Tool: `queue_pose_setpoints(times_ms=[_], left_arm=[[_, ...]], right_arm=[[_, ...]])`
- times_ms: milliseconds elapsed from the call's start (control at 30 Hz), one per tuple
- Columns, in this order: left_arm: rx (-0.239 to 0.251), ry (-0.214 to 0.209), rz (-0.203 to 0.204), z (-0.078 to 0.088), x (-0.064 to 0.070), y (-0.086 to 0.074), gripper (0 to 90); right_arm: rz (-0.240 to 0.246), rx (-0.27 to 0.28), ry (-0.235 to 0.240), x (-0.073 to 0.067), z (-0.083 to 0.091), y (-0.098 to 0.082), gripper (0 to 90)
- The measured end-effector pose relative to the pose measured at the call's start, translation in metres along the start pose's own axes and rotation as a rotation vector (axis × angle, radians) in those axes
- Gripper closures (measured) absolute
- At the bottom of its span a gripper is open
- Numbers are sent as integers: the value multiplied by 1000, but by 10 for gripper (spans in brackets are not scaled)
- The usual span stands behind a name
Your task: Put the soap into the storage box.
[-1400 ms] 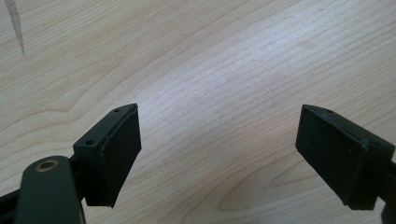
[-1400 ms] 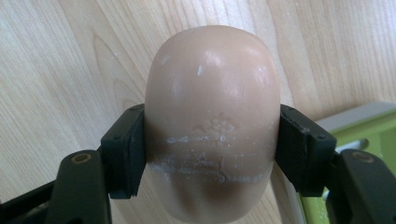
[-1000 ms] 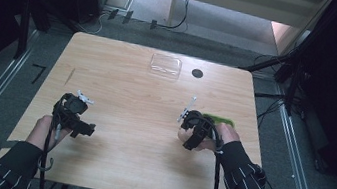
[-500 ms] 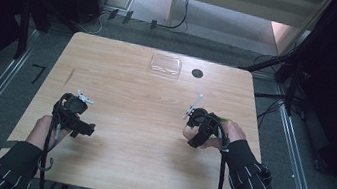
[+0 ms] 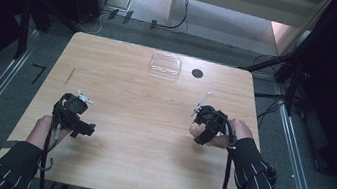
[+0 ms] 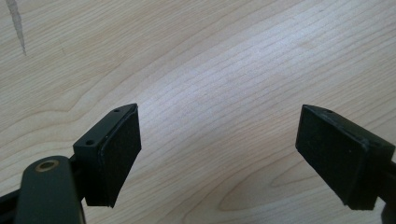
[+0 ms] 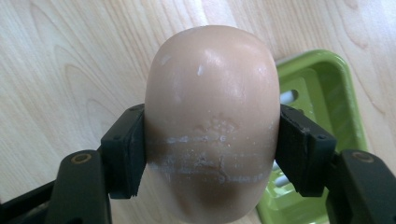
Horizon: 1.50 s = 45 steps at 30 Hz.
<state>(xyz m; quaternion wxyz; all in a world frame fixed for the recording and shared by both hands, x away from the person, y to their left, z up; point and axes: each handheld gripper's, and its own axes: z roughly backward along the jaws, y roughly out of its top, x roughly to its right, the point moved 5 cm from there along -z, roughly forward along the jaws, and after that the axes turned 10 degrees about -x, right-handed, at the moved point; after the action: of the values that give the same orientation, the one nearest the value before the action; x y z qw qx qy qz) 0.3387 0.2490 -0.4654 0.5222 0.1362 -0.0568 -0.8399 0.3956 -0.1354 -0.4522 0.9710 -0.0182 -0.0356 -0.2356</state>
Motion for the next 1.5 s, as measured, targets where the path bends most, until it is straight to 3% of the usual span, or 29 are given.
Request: queue_pose_setpoints(times_ms=[900,1300,1500], left_arm=[[4,3,3,0,0,0,147],[2,1,2,0,1,0,147],[3,1,0,-1,1,1,147]], right_arm=[[-39,22,-11,35,-1,-16,332],[6,13,-25,50,-9,-24,332],[5,11,-30,55,-14,-26,332]])
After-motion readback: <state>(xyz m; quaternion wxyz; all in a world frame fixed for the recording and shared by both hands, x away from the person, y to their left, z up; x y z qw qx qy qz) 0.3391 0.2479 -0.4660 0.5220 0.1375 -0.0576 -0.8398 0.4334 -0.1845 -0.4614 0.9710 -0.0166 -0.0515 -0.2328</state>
